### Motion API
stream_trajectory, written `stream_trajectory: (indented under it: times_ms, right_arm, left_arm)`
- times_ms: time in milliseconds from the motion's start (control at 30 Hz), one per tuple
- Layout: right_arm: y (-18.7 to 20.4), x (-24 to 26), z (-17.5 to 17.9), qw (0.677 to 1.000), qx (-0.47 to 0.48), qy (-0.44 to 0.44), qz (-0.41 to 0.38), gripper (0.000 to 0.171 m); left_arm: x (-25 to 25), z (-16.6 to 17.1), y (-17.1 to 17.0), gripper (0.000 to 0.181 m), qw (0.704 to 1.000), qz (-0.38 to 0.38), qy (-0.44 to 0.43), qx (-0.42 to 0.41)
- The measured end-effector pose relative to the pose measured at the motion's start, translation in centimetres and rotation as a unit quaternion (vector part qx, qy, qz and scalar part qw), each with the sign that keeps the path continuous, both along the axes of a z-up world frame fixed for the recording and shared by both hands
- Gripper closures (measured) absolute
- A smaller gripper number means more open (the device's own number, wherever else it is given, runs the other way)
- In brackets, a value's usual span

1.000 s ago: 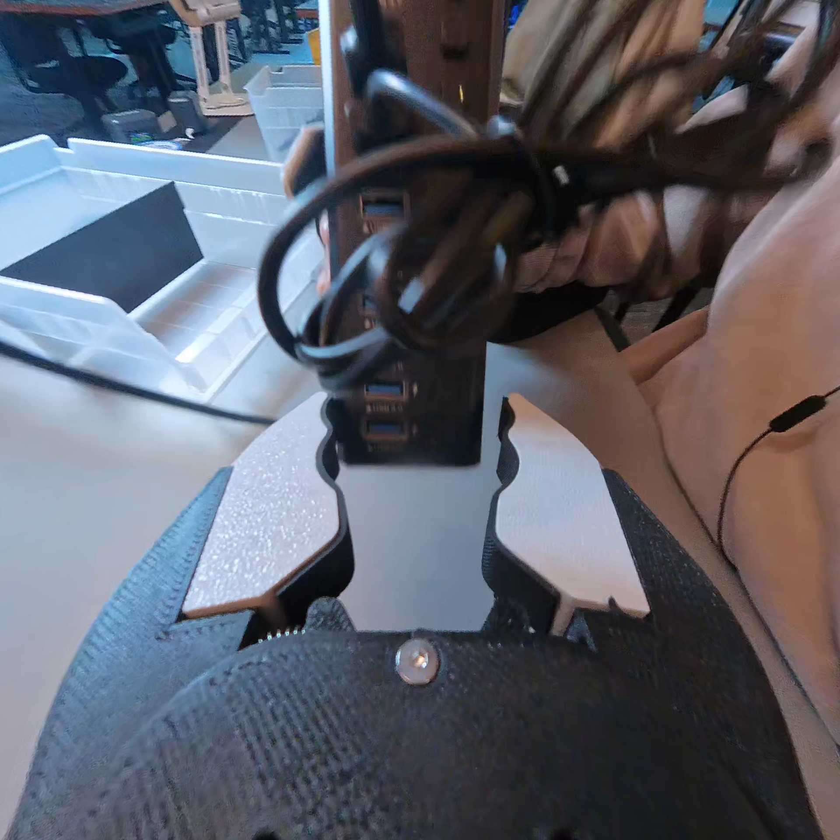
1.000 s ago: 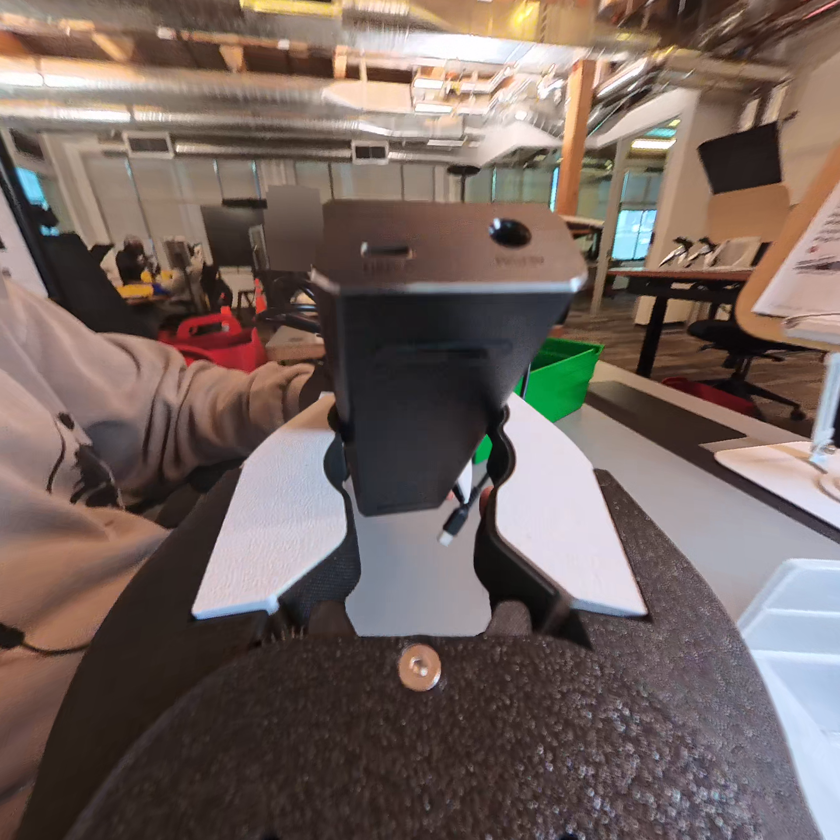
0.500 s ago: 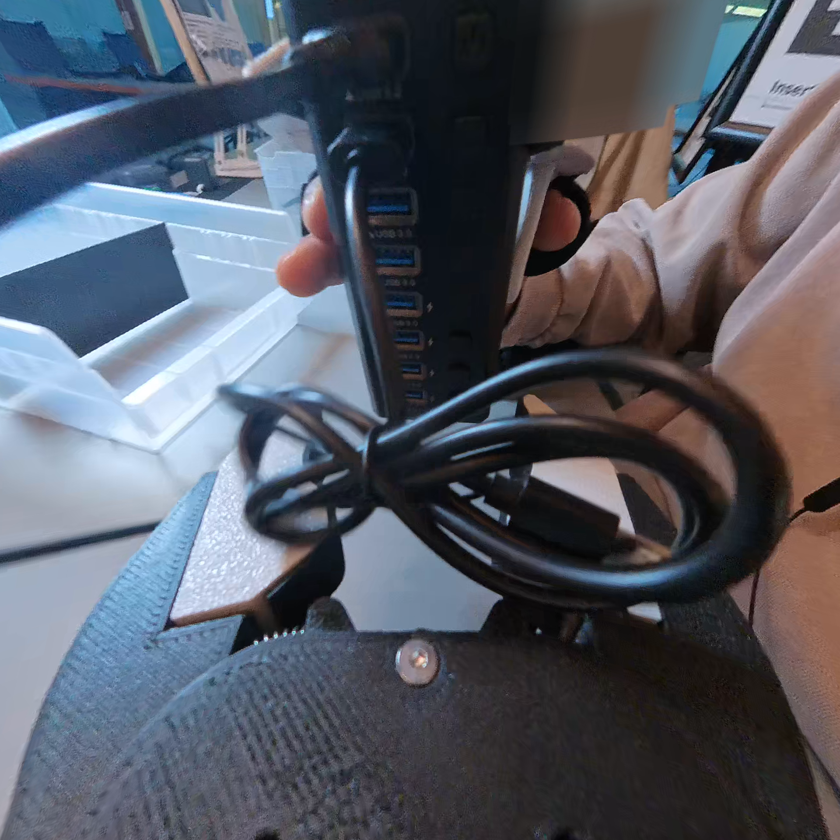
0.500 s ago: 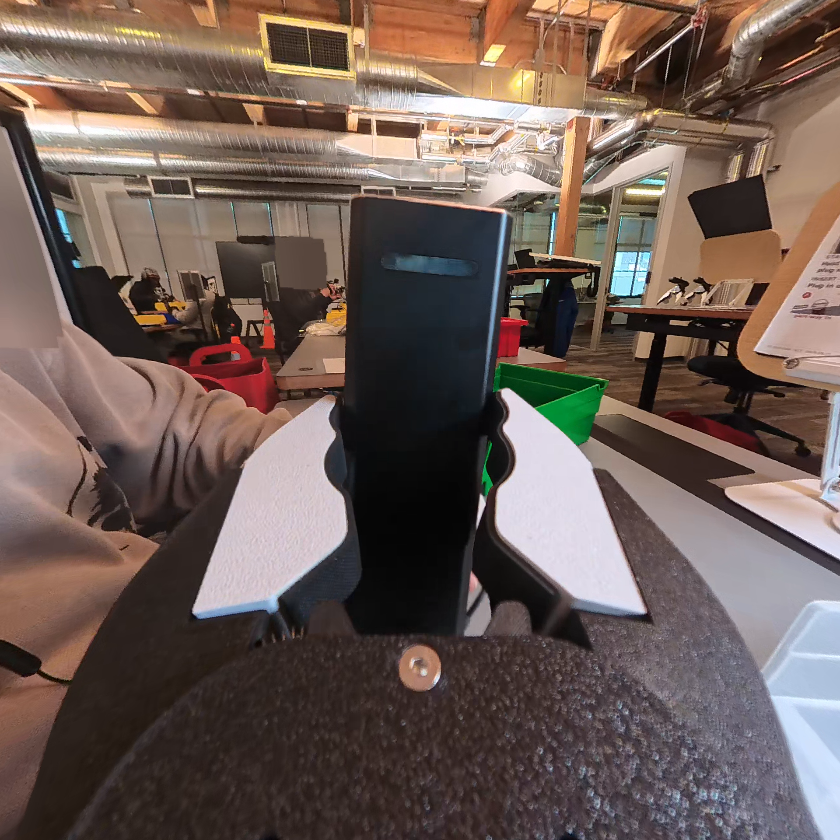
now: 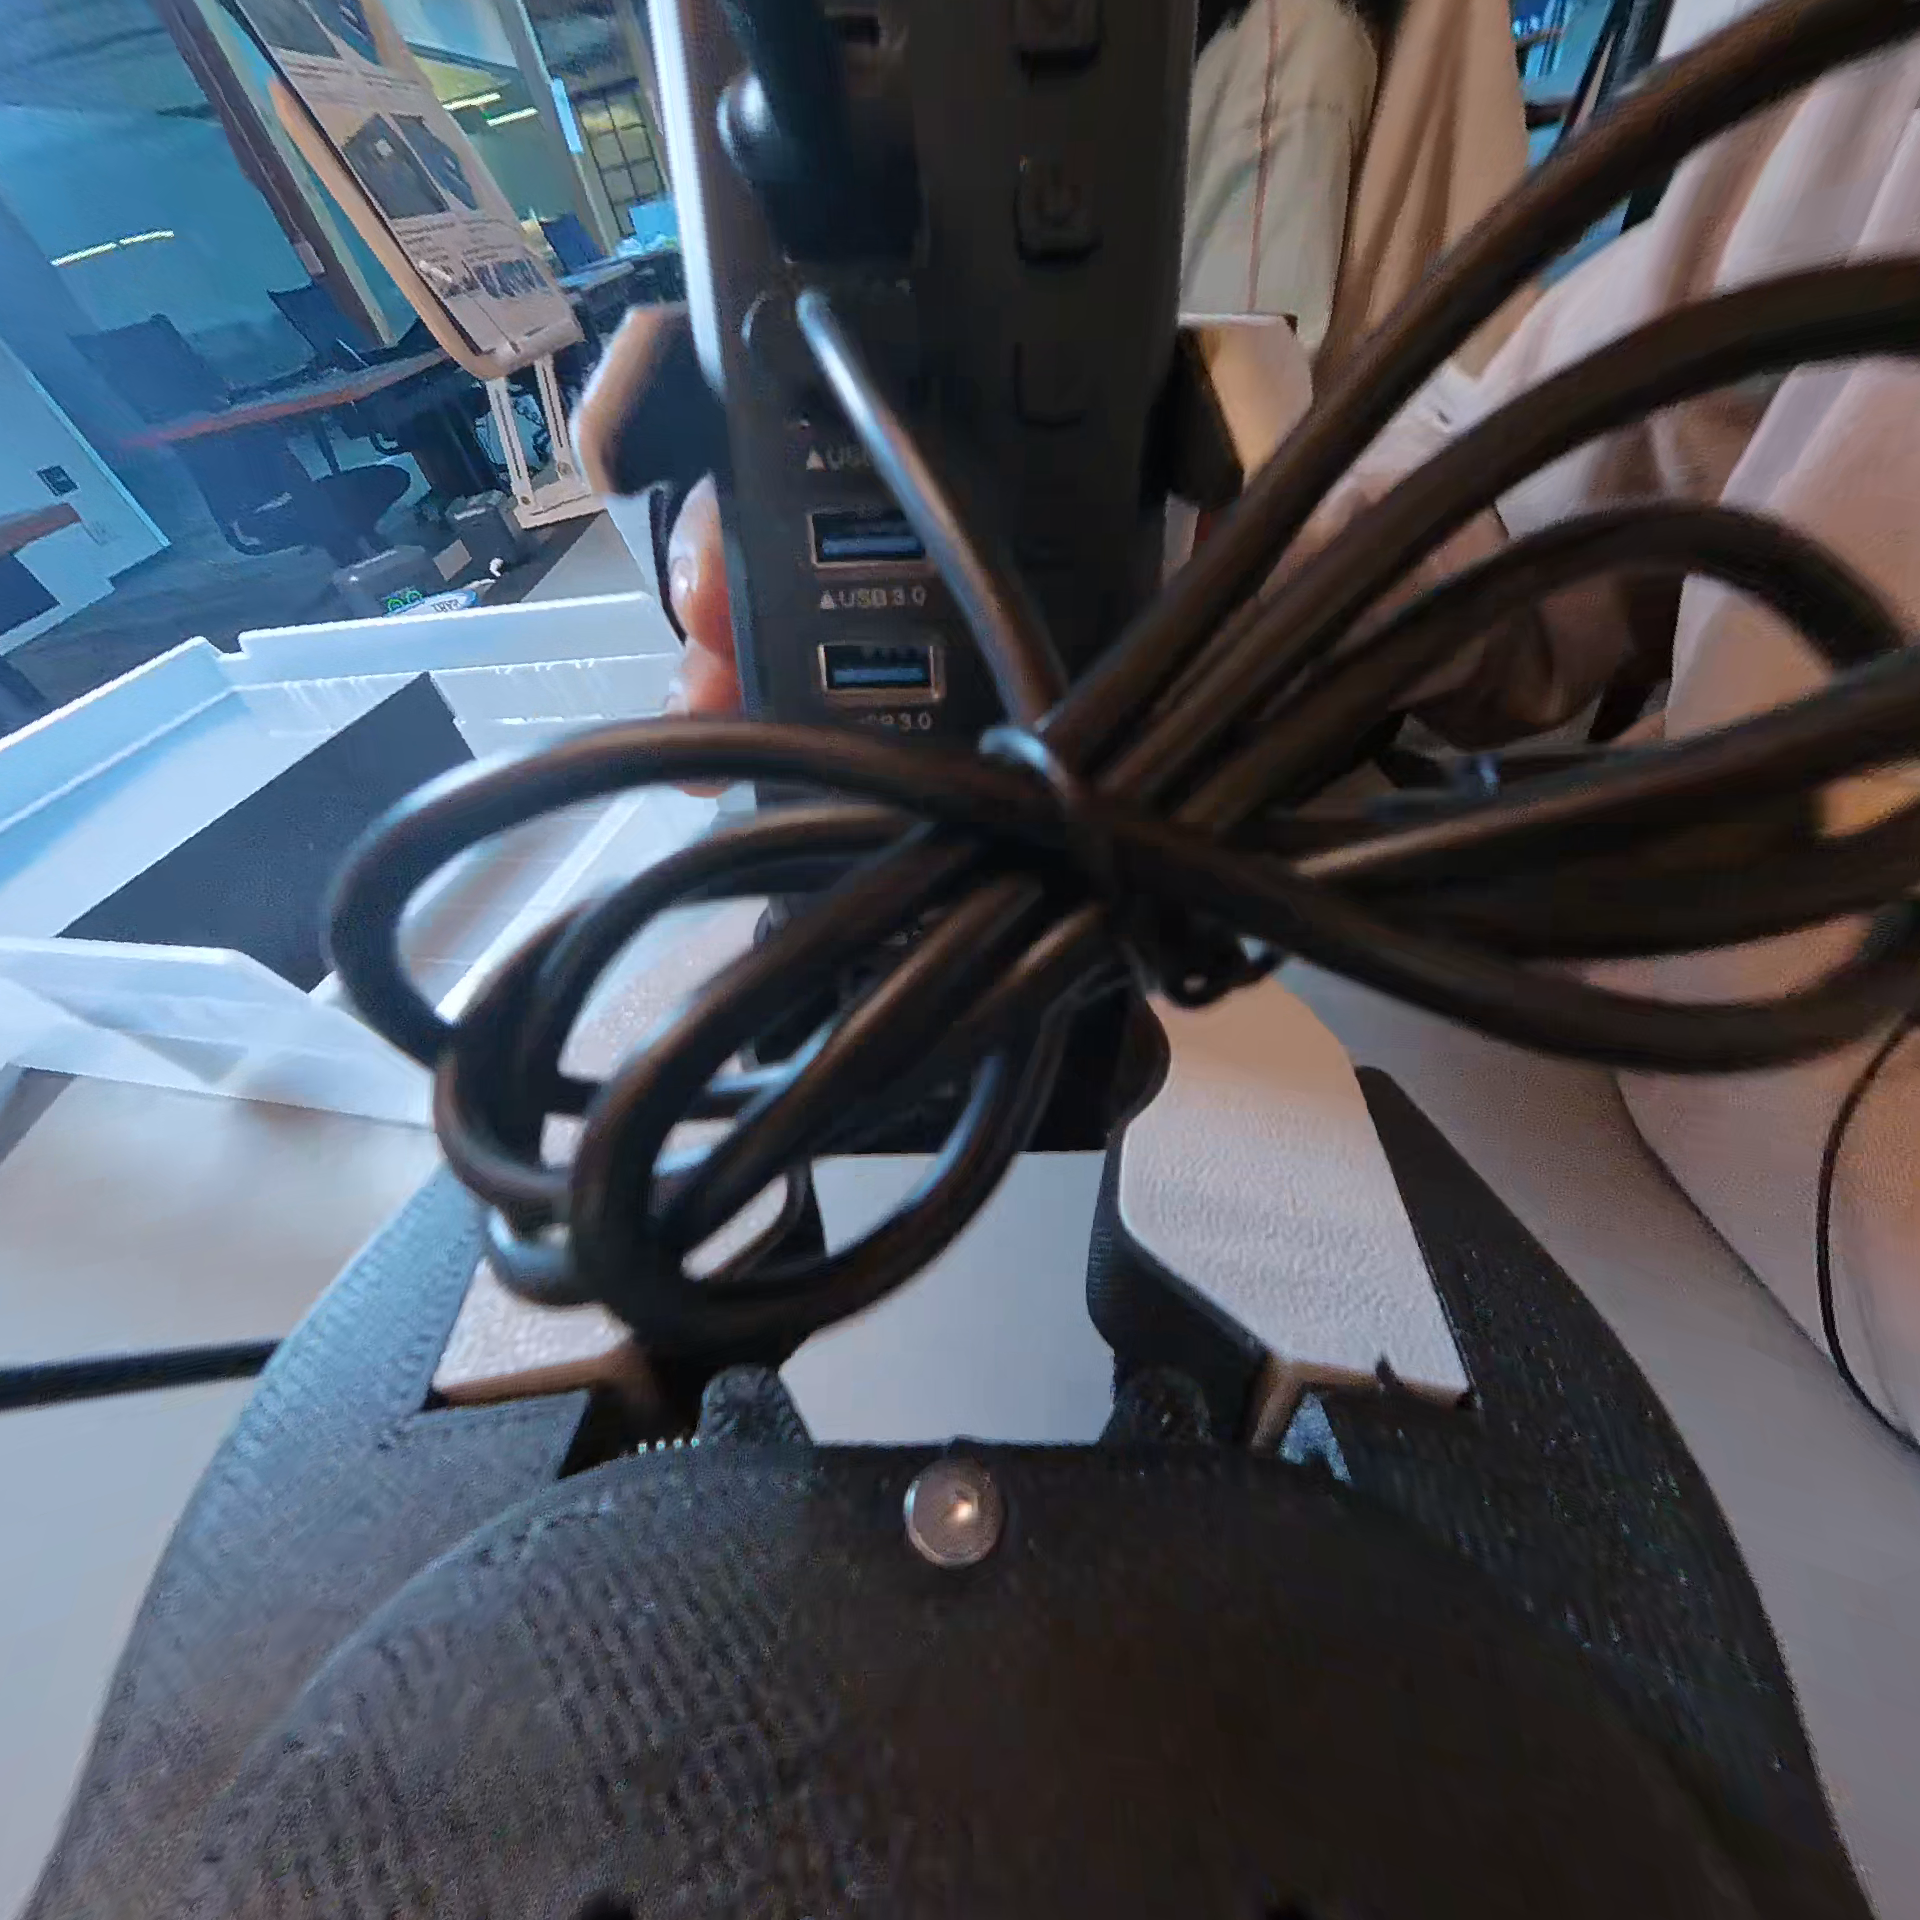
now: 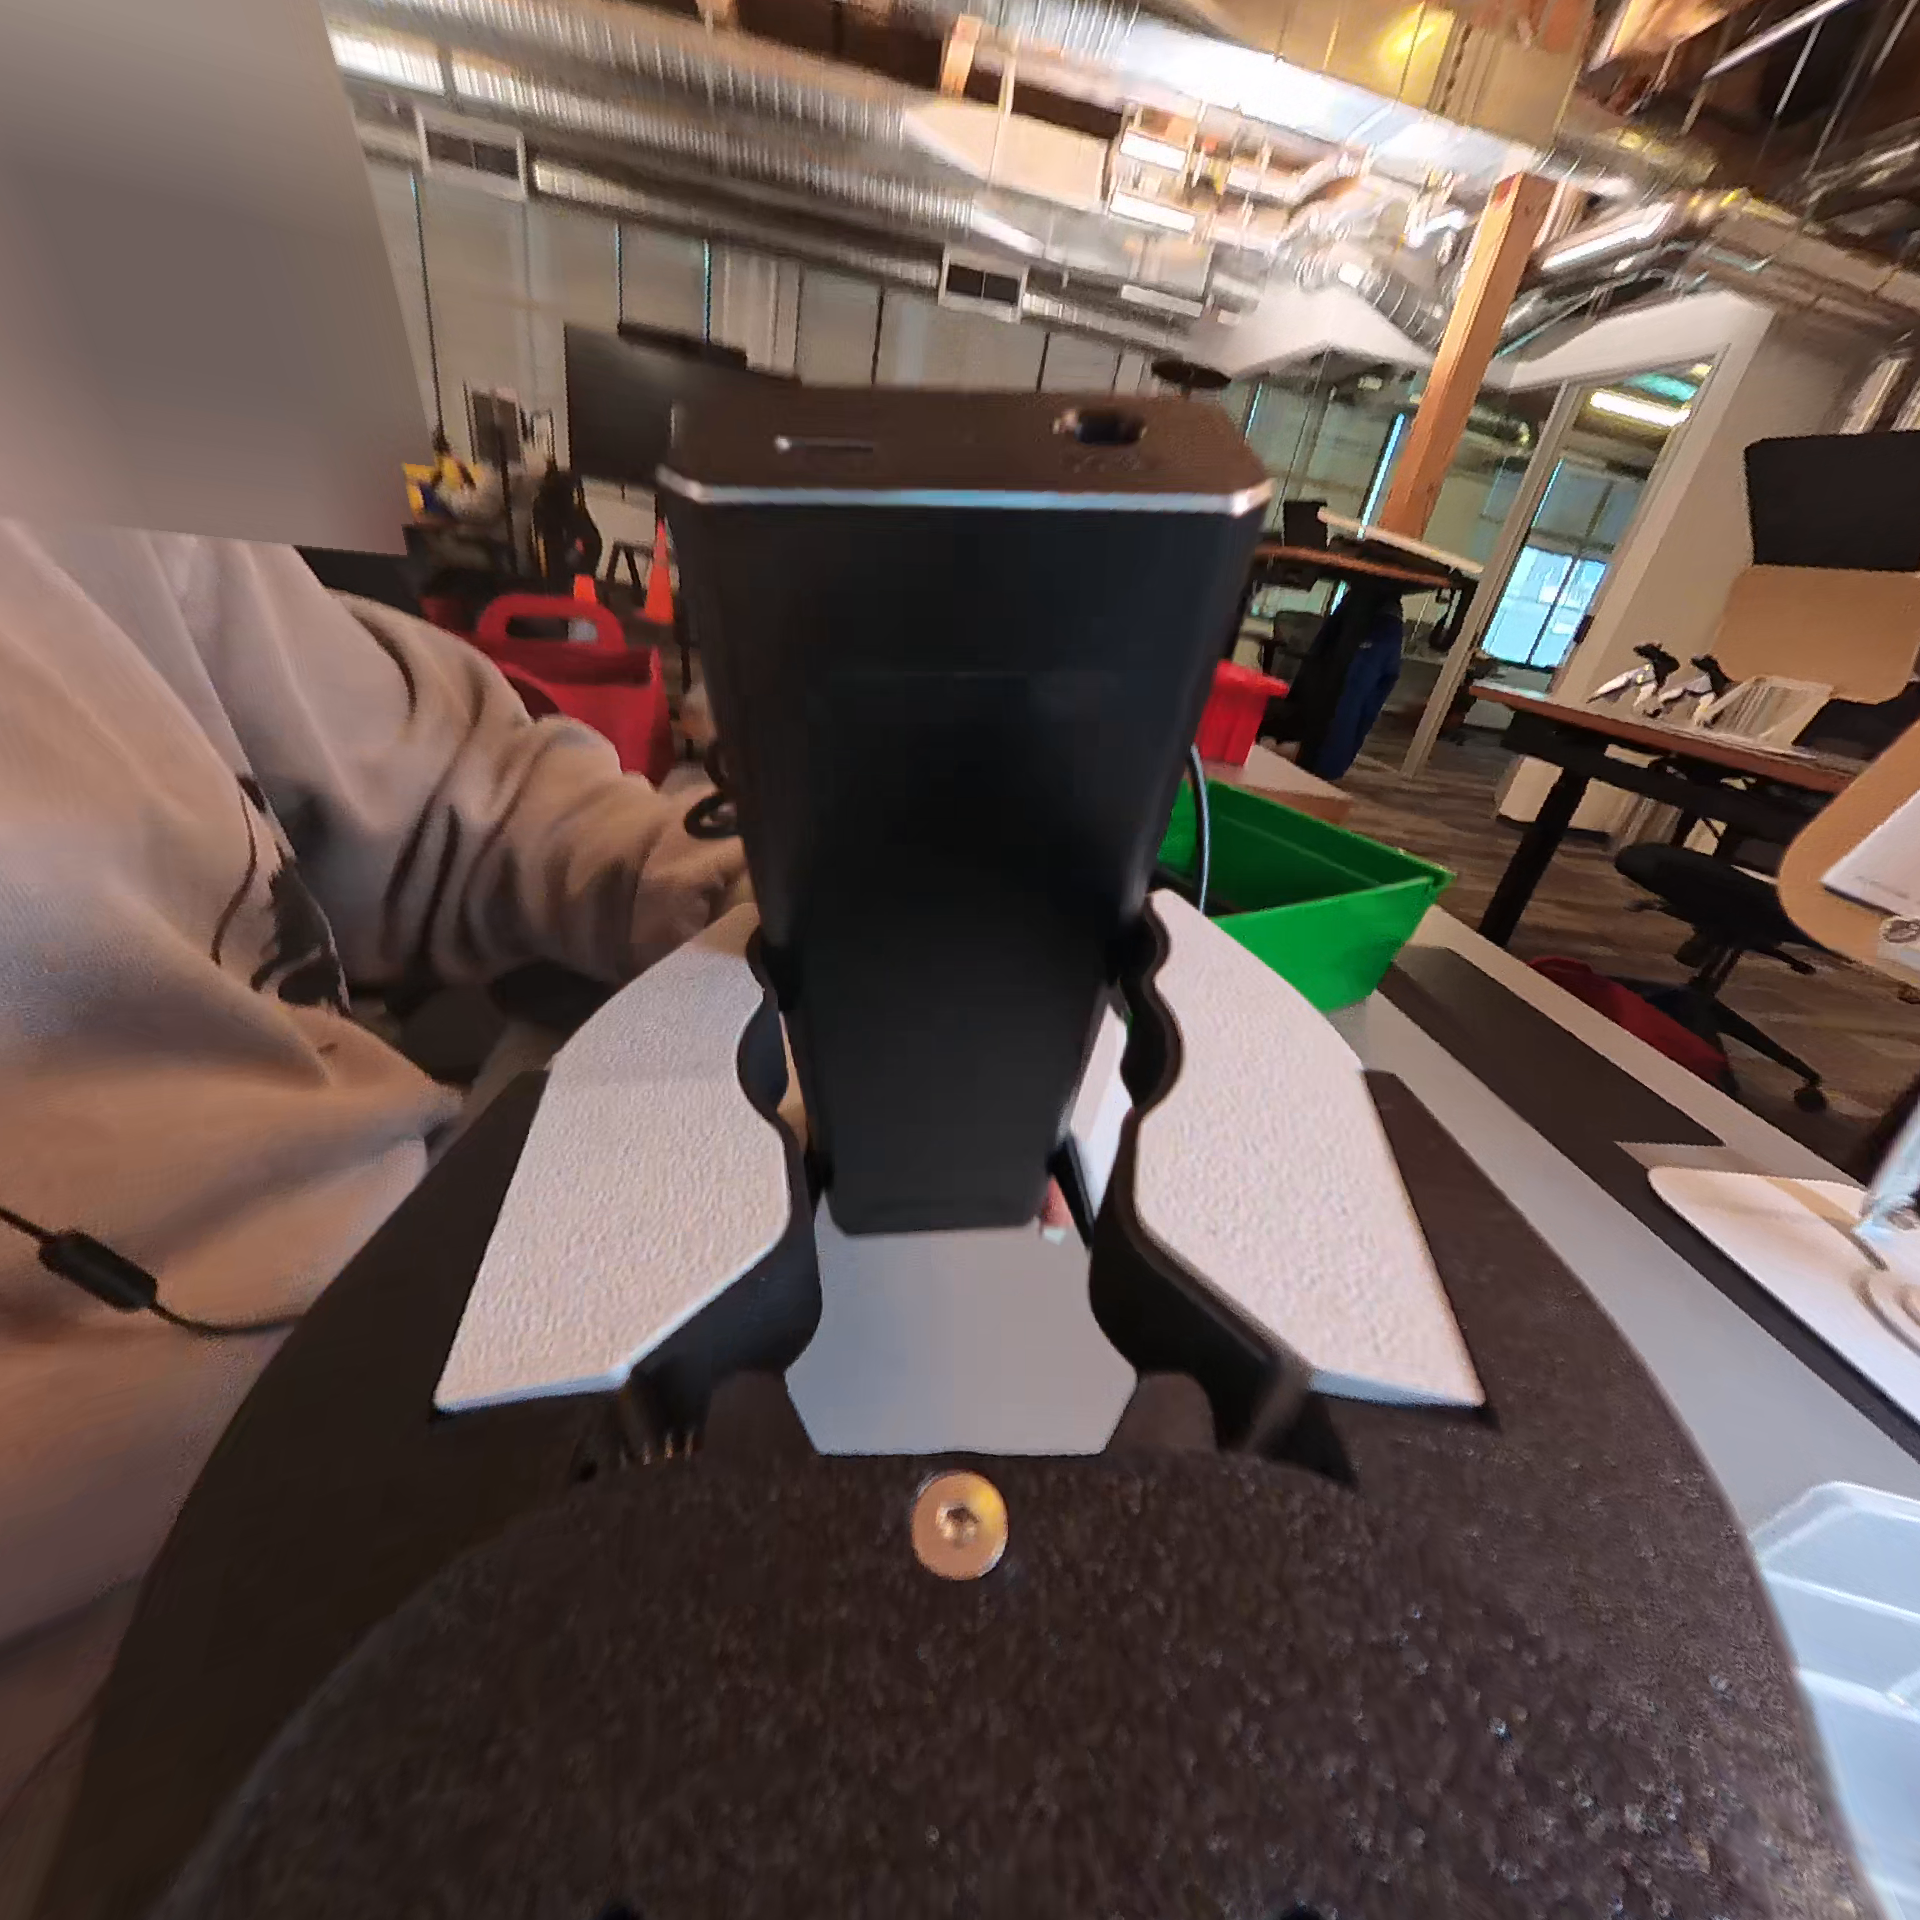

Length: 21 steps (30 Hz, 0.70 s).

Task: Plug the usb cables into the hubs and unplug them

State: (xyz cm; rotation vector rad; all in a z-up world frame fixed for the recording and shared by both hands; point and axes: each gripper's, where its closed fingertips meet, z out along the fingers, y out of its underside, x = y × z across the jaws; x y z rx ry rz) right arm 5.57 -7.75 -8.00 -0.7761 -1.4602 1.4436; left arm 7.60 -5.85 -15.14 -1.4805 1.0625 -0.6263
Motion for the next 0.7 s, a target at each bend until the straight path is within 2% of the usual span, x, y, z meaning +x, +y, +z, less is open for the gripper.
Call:
stream_trajectory:
  times_ms: [33,233,333,700]
  right_arm:
    - [-0.1,-0.2,-0.7,1.000,0.022,-0.014,-0.005,0.106]
    - [-1.9,-1.2,-2.9,0.996,0.075,-0.038,0.001,0.097]
    - [-2.6,-1.6,-4.2,0.995,0.091,-0.048,0.006,0.099]
    - [-1.0,-1.6,-3.5,0.996,0.076,-0.036,-0.028,0.100]
  left_arm:
    - [-0.2,0.0,-0.2,0.121,1.000,-0.005,0.006,0.002]
    - [-0.2,-1.4,-1.8,0.121,0.997,-0.055,0.040,-0.024]
    - [-0.2,-2.2,-2.2,0.121,0.995,-0.067,0.061,-0.046]
    - [-2.1,-1.6,-1.3,0.120,0.997,-0.044,0.029,-0.053]
